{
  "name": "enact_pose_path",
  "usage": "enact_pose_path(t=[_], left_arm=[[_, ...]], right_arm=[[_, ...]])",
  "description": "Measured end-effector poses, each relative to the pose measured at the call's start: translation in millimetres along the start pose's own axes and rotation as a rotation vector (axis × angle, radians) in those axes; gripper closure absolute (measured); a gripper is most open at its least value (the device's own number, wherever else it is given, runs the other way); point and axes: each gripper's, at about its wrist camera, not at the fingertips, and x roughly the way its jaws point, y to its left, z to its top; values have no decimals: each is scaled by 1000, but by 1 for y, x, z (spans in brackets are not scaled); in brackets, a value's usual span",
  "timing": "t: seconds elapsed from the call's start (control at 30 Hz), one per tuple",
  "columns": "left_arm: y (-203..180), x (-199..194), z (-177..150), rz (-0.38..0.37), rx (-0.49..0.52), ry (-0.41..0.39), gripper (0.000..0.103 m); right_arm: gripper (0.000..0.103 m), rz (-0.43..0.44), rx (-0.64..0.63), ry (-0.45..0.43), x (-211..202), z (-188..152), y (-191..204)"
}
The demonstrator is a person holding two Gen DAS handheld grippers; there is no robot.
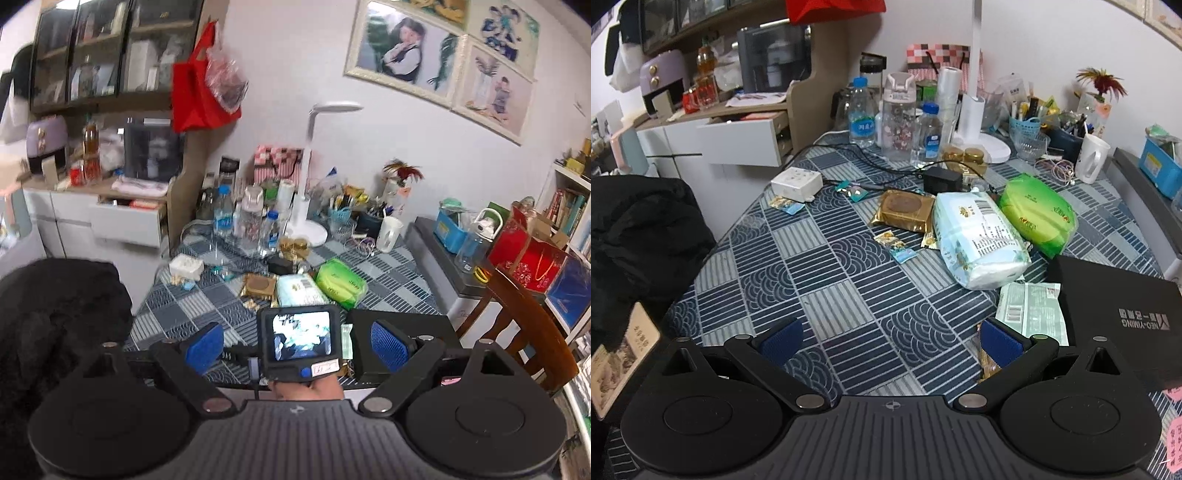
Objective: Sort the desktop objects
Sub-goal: 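Move the right gripper to the gold square packet and grasp it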
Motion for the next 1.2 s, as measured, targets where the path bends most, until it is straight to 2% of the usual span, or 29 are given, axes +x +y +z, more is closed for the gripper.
enact_pose_path(t=[0.27,0.47,0.77,0.9,1.03,1.2], left_arm=[[13,51,15,-19,5,32,0],[16,100,27,-41,-14,54,0],[29,178,38,-32,-61,96,0],[37,209,37,-23,-86,121,0],[46,234,34,-10,-116,143,0],[56,257,36,4,-139,146,0]], right_arm=[[0,-43,-42,-3,39,35,-4],[0,-34,-55,16,85,70,-16],[0,85,-80,149,171,108,-14],[0,98,-84,165,204,115,-16],[0,49,-65,129,226,126,-17],[0,19,-20,177,266,156,-33]])
